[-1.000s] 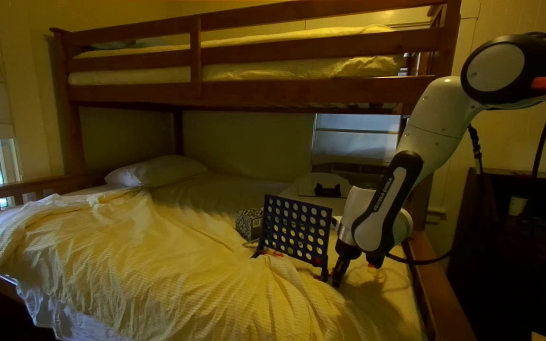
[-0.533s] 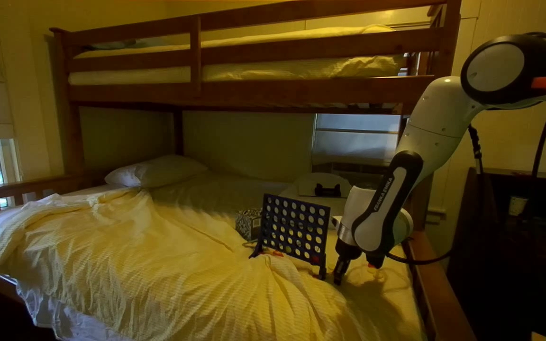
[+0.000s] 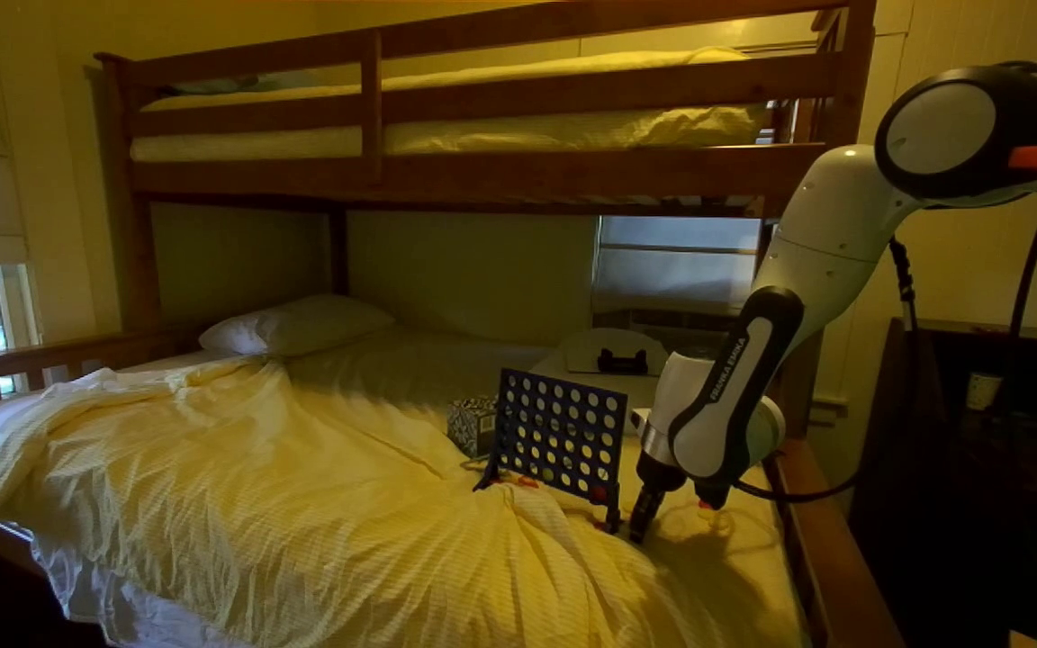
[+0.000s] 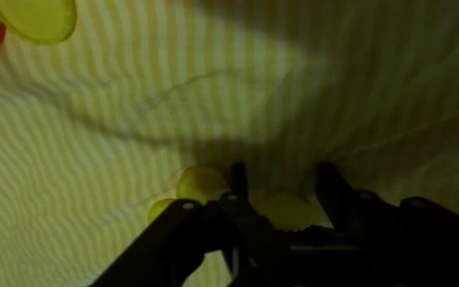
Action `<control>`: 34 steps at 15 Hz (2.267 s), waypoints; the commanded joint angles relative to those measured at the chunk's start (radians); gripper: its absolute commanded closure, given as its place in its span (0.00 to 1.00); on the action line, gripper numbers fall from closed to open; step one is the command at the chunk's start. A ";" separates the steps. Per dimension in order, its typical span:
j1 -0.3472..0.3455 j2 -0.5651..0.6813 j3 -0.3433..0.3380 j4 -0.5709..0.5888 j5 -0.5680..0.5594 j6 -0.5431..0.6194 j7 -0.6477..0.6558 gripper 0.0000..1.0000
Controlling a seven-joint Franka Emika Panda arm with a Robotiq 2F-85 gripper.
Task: Pick up the object from the bed and put it in the blue object
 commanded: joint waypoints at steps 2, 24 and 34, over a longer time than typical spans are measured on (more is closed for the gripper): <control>-0.016 0.011 0.013 0.009 -0.020 0.019 0.003 0.12; -0.016 0.034 0.021 0.042 -0.022 0.012 0.003 0.91; -0.020 -0.022 0.004 0.014 -0.014 -0.167 -0.010 0.91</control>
